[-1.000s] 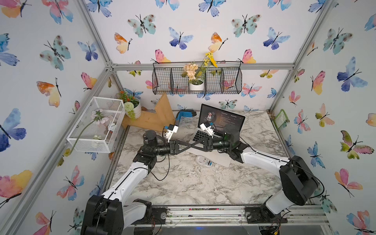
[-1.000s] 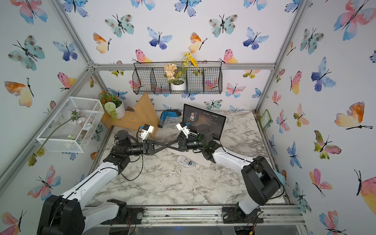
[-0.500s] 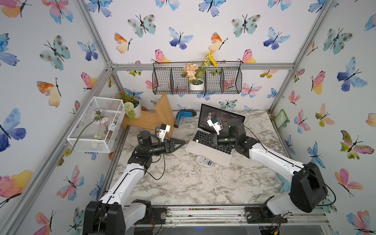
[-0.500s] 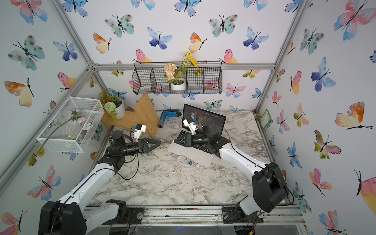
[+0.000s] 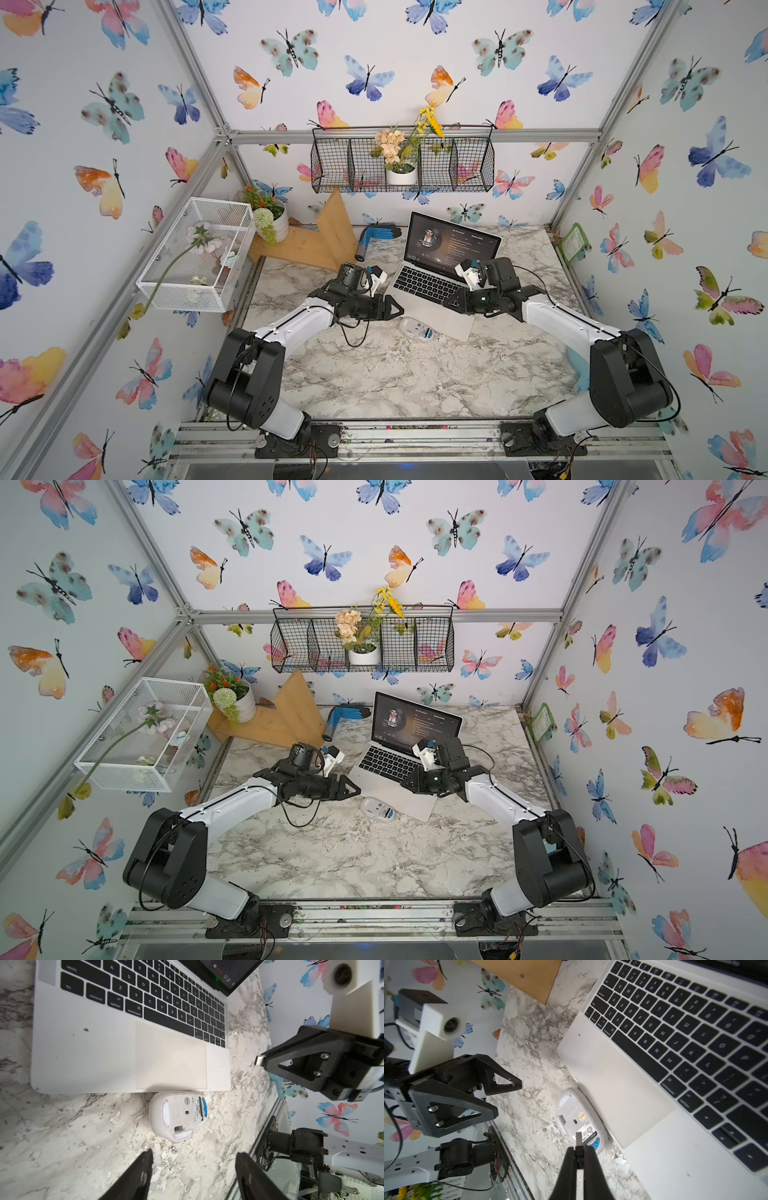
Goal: Remove the wireless mouse receiver from the laptop
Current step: Adjust the mouse at the center of the board.
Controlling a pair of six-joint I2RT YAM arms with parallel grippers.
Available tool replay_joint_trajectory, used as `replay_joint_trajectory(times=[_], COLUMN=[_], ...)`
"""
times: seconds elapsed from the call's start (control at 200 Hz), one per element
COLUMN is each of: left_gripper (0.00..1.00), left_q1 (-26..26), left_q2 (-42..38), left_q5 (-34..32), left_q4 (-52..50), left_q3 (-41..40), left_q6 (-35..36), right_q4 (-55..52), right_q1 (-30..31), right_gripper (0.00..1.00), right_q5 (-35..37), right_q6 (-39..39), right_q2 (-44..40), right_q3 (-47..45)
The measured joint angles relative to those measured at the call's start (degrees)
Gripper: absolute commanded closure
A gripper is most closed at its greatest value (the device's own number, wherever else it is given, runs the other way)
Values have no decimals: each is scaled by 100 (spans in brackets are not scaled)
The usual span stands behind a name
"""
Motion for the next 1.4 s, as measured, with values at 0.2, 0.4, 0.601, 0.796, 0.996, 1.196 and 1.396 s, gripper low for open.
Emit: replay_joint_trajectory(times=[0.2, 0.4, 0.601, 0.796, 0.996, 1.196, 1.396], left_gripper=[27, 25, 36, 66, 94, 95, 95], left_q1=[-118, -546, -529, -317, -321, -442, -708], left_q2=[214, -197, -424, -273, 623, 1751, 2024], left_q5=[-422, -726, -1080, -1119, -1196, -1294, -1314], left_q4=[-308, 96, 673, 977, 743, 179, -216], left_q3=[-28, -767, -1185, -966, 387, 1469, 1510], left_q6=[601, 1056, 892, 551, 745, 1106, 1287], right_q4=[-1010, -1720, -2345, -2205, -1434, -728, -393], right_q1=[557, 1117, 1462, 1637, 1576, 1248, 1069], right_gripper=[98, 98, 98, 98, 98, 98, 98], right_q5=[741, 1119, 1488, 1805, 2249, 2780, 3169], right_q6=[-1047, -1781, -2310, -2020, -1099, -424, -260], right_q2=[245, 822, 1644, 1801, 778, -549, -1482], right_q3=[638, 1451, 2632, 2529, 1370, 442, 280])
